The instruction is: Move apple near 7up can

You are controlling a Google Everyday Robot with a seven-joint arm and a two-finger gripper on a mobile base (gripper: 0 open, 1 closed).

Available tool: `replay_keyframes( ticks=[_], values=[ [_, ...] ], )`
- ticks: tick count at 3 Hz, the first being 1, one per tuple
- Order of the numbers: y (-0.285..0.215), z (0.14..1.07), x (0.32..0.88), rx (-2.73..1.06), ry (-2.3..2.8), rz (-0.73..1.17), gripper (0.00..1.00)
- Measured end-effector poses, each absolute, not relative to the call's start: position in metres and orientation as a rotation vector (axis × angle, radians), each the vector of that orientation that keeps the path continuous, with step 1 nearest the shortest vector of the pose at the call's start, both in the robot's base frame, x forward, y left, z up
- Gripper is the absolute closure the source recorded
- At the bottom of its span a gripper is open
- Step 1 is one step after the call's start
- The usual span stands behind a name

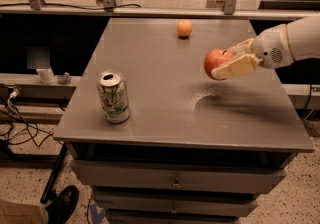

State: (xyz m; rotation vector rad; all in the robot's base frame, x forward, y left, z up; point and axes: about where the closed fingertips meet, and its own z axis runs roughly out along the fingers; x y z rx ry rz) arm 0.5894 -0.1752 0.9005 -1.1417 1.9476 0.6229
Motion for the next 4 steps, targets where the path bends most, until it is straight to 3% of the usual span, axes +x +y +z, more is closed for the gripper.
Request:
replay_keyframes(
  ticks=[1,4],
  values=[
    [-0.162,0.903,0.588,-1.117,1.917,0.616,1.00],
    [-0.041,0.900,0.576,-1.182,1.748,0.638,1.00]
  ],
)
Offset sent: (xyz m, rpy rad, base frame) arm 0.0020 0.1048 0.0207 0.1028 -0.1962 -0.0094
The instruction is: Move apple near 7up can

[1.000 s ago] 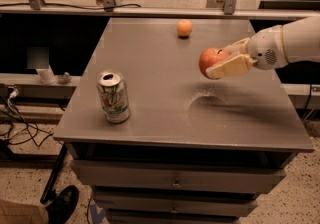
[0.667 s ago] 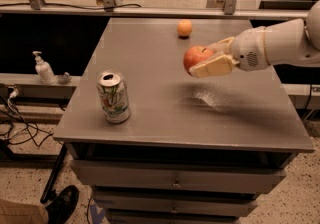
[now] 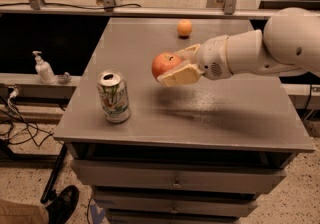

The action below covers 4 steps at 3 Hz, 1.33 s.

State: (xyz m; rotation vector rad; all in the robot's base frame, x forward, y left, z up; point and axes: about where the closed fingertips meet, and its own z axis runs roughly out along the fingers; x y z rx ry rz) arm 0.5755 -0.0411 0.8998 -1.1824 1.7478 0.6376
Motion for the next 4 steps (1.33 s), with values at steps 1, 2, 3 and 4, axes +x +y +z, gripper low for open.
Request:
replay_keyframes(
  ticks=[1,2,3,4],
  values=[
    [-0.017,0.889,0.556,-1.225,1.744,0.682,1.00],
    [-0.004,0.880,0.537,-1.255,1.748,0.724,1.00],
    [0.009,0.872,0.520,-1.295,1.742,0.754,1.00],
    [0.018,0.861,0.508,-1.336,1.731,0.758,1.00]
  ],
)
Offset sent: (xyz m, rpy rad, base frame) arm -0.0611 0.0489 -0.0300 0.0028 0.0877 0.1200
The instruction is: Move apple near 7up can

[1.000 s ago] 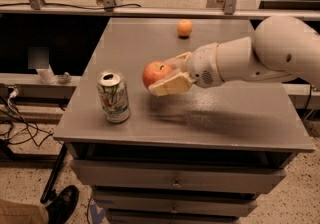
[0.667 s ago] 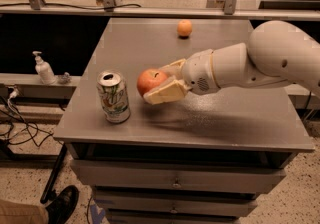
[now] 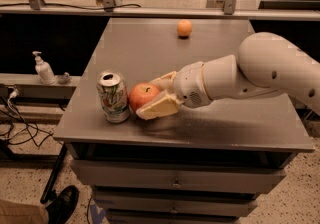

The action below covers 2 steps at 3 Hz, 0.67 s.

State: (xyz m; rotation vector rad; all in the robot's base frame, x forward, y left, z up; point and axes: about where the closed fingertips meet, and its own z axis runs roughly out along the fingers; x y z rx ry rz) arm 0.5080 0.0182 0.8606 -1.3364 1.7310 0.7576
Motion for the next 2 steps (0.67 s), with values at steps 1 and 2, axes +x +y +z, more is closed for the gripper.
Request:
replay_keyframes(
  ticks=[1,2],
  values=[
    [0.0227,0.8476,0.5044,-1.369,1.721,0.735,1.00],
    [0.0229,0.8384,0.5057,-1.396,1.717,0.701,0.84]
  ],
)
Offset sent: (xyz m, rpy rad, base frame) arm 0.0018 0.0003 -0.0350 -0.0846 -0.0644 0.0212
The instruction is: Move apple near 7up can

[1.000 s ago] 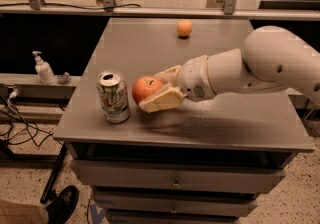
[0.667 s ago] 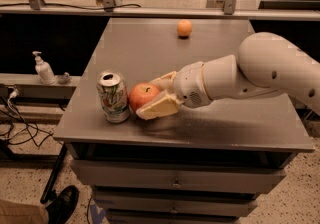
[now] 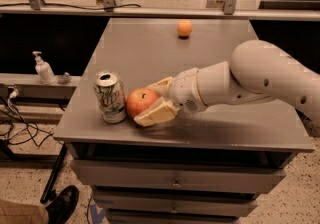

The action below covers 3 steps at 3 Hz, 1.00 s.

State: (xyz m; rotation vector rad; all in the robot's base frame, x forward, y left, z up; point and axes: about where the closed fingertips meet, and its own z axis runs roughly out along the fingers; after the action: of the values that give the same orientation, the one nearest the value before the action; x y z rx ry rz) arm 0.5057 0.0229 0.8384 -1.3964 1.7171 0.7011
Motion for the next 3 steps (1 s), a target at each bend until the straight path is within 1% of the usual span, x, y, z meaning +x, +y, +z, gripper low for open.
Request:
replay_keyframes(
  ticks=[3],
  values=[
    [0.0218,0.8358,0.5066,-1.417,1.709,0.685,0.13]
  ],
)
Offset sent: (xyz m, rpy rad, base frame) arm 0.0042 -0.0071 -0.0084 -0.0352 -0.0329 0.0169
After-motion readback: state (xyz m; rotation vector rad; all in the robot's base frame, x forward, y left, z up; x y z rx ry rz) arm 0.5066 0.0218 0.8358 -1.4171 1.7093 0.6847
